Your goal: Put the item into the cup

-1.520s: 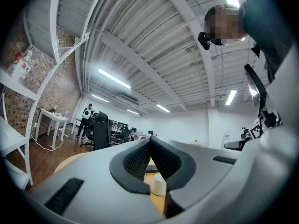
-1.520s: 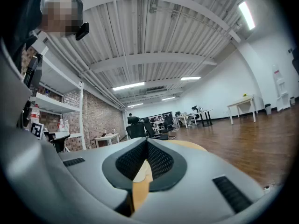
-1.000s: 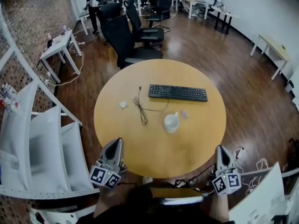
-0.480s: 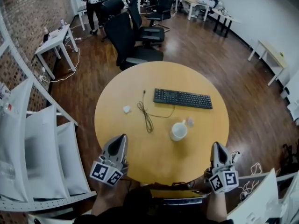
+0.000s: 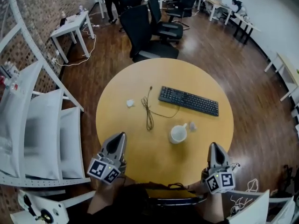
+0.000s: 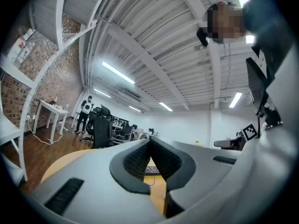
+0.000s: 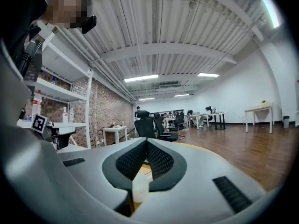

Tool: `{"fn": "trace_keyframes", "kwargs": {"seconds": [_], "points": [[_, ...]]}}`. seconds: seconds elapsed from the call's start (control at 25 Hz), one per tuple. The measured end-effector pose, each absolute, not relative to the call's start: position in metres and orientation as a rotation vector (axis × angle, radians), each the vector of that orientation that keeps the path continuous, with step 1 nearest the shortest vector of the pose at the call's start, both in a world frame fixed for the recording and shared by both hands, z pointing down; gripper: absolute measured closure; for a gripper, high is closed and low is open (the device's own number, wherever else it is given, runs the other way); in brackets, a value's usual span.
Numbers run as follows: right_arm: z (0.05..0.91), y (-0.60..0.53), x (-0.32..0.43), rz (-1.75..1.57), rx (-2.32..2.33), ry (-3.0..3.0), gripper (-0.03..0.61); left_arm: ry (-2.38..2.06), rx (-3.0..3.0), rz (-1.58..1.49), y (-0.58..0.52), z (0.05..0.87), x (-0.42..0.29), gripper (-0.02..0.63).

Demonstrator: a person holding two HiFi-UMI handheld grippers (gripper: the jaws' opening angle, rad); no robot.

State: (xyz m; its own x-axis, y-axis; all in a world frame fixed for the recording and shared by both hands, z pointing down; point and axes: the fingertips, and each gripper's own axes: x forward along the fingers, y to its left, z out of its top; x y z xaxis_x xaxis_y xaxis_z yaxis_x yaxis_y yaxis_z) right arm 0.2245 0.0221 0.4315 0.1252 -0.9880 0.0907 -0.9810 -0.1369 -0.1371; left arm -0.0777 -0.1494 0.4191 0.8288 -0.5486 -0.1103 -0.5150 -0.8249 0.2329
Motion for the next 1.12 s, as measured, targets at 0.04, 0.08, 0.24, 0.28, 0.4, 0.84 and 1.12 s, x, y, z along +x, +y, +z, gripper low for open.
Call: {"fn": "trace_keyframes", "kwargs": {"seconds": [0.04, 0.08, 0.24, 0.28, 0.4, 0.84, 1.12], "points": [[0.434, 0.022, 0.231, -0.247, -2.314, 2.049, 0.574, -0.844, 2.818, -0.244, -0.145, 0.419, -0.075, 0.621], [0.436, 0.021, 0.237, -0.247, -2.304, 2.061, 0.574, -0.859, 2.82, -0.233, -0.14, 0.418, -0.073, 0.621], [0.439, 0.016, 0.255, -0.256, -2.273, 2.103, 0.574, -0.924, 2.784, -0.223, -0.135, 0.421, -0.064, 0.621], [0.438, 0.017, 0.26, -0.249, -2.275, 2.115, 0.574, -0.927, 2.771, -0.229, -0.134, 0.422, -0.06, 0.621], [0.433, 0.017, 0.275, -0.196, -2.295, 2.134, 0.574, -0.879, 2.766, -0.233, -0.128, 0.426, -0.043, 0.621], [0.453, -0.025, 0.289, -0.177, -2.342, 2.248, 0.574, -0.797, 2.805, -0.186, -0.11, 0.429, -0.017, 0.621], [0.517, -0.064, 0.288, -0.393, -2.386, 2.42, 0.561, -0.855, 2.797, -0.053, -0.111, 0.446, -0.032, 0.621]]}}
